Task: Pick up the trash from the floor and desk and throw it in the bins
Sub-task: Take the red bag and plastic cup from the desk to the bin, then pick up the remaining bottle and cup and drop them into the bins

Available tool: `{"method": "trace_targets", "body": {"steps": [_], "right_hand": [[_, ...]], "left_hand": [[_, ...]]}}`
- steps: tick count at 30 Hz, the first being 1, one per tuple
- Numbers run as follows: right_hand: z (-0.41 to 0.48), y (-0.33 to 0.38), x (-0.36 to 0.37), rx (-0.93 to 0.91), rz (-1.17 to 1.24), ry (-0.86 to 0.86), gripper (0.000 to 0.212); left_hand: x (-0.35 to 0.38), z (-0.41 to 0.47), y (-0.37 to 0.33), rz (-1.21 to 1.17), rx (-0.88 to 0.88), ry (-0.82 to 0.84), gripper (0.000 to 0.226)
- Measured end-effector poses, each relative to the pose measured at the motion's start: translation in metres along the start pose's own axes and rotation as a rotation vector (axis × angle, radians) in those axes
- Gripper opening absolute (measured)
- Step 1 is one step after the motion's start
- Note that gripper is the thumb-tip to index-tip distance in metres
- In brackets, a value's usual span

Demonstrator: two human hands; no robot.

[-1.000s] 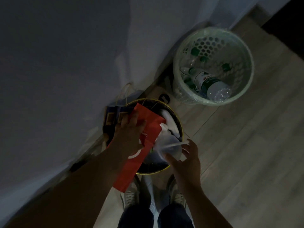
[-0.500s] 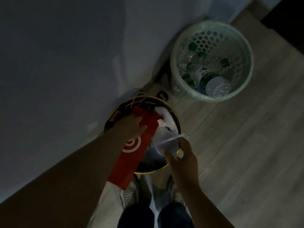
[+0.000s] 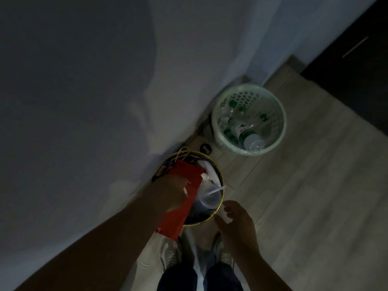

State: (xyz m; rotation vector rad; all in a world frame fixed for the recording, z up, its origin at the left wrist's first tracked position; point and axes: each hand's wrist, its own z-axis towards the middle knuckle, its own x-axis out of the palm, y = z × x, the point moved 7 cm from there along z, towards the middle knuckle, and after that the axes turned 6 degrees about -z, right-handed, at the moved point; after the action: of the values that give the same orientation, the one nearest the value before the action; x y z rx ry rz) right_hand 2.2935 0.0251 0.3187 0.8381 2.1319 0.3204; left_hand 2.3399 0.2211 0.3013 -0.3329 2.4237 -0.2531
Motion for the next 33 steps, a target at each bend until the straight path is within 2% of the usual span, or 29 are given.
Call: {"method": "trace_targets", "body": {"steps": [2,5,7,9,12,16,25,29,33], "right_hand": [[-0.013,0.019,-0.019,-0.053,-0.054,0.029,0.04],[-0.036,0.062,-0.064,-0.161,-0.151,0.006,0.033],[-0.052,0.093,-0.097,-0.212,-0.21,-0.006,0.037],[-0.072,0.126,-0.132,-0.264,-0.27,-0.01,0.047],[-0.104,0.184,-0.194,-0.387,-0.346,-0.078,0.053],[-0.16,0.267,-0.291,-0.54,-0.406,-0.228,0.051],[-0.353,0.408,-0.475,-0.957,-0.296,-0.471,0.048],[-0.432,0.434,-0.54,-1.145,-0.286,-0.546,0.044],[-0.491,0.444,-0.587,-1.307,-0.276,-0.578,0.042]], "left_hand": [[-0.015,-0.021,-0.007,-0.017,0.0,-0.006,0.041],[-0.053,-0.07,-0.025,0.078,0.068,-0.031,0.045],[-0.099,-0.107,-0.045,0.11,0.209,-0.196,0.043],[-0.141,-0.141,-0.058,0.061,0.241,-0.254,0.033],[-0.204,-0.191,-0.076,0.04,0.226,-0.248,0.036],[-0.302,-0.267,-0.109,0.015,0.316,-0.399,0.048],[-0.478,-0.503,-0.188,-0.105,0.49,-0.942,0.038],[-0.51,-0.613,-0.222,-0.053,0.525,-1.159,0.034],[-0.511,-0.685,-0.254,-0.053,0.497,-1.272,0.033]]}}
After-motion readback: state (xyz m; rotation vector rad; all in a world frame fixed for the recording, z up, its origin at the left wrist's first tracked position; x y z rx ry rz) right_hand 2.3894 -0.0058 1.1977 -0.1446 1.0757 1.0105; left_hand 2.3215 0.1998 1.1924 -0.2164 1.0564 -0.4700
